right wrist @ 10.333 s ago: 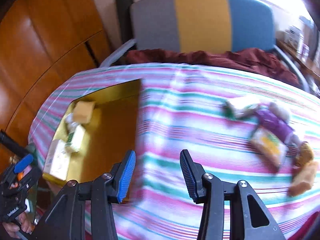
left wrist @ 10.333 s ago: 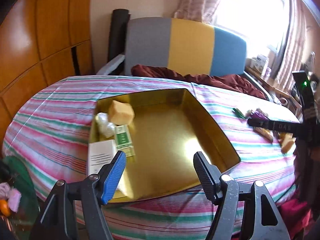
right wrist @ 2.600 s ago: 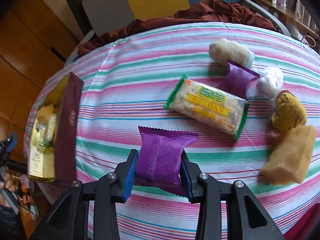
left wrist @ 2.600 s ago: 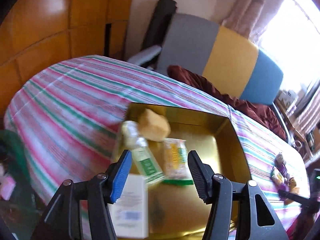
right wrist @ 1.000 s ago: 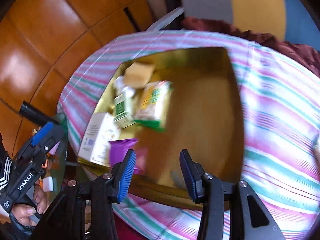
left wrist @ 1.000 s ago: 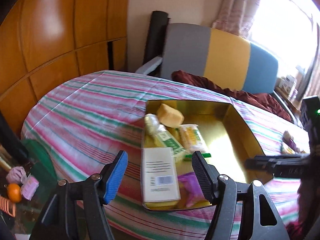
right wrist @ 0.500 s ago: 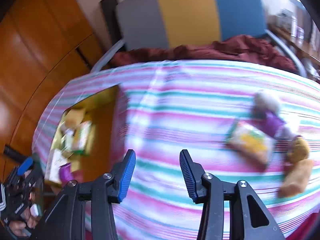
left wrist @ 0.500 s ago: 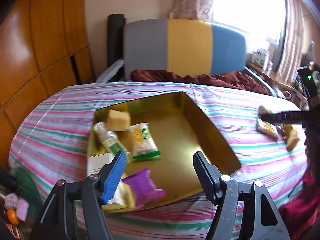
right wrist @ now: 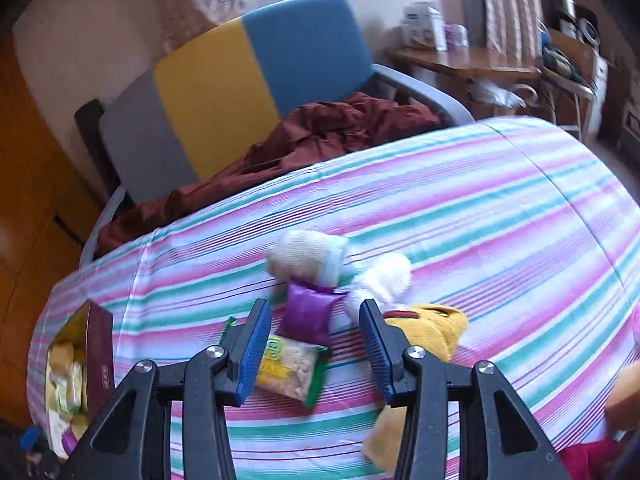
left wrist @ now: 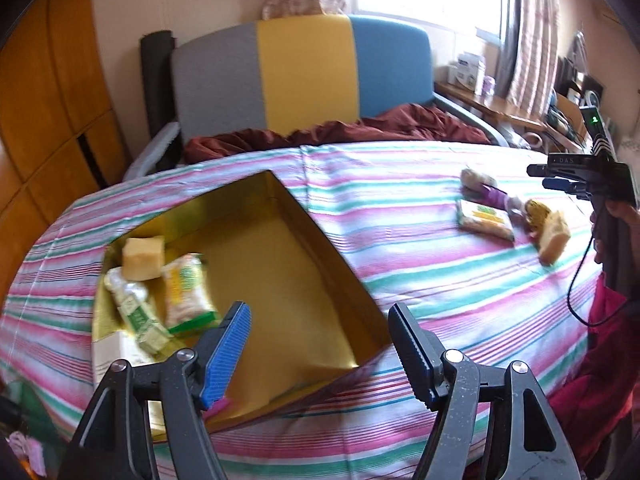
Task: Organize objects
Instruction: 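Move both tools back to the remaining items on the table, then grasp a second WEIDAN pack with the left tool while the right tool grasps the yellow sock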
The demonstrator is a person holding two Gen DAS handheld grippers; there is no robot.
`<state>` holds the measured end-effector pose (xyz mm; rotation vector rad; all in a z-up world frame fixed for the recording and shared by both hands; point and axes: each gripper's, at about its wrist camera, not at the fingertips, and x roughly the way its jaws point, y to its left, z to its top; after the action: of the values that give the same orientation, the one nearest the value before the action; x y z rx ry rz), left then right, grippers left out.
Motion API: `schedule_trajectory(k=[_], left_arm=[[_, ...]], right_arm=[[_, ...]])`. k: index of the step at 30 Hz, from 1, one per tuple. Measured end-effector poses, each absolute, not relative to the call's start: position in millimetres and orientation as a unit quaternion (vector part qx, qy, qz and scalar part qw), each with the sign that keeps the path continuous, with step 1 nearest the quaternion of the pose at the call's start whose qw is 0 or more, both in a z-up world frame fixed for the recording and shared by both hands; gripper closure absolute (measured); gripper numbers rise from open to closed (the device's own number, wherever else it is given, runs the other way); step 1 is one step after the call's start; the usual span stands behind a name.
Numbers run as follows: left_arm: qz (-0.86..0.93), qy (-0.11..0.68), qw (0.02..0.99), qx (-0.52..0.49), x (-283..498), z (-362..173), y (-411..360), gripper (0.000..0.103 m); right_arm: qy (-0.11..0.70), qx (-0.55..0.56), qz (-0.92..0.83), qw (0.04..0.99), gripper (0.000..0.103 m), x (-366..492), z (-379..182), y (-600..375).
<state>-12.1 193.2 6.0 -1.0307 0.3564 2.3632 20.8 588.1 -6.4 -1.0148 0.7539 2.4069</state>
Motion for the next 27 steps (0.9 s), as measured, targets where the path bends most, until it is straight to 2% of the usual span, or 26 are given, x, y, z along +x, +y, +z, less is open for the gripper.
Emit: schedule_trajectory(k=[3,11,15,21,27], left_arm=[[0.865,0.139,0.286,-0.390,-11.5,2.6,216.3,0.031],[0.832,0.139,0.331,-0.423,-18.8,-8.6,287.6,0.031],[0.816,0.188,0.357,-0.415,-22.0,-16.8,336.2,0.030],[0.778,0.323,0.415,-0.343,-23.4,-31.8,409.4,0.017],[0.724,0.412,0.473,-0.286,-25.9,-50.7,459.2,0.012]], right_arm=[[0.348,-0.340,0.844,0.227,0.057,36.1,-12.5,614.4],[0.403,-0.327,0.825,0.224,0.057,46.5,-17.0,629.5],[0.415,-0.319,0.825,0.215,0.057,51.9,-16.8,630.5],[0.444,-0.303,0.819,0.200,0.057,58.4,-18.4,636.6],[0.488,-0.280,0.805,0.189,0.057,67.9,-23.7,649.3]])
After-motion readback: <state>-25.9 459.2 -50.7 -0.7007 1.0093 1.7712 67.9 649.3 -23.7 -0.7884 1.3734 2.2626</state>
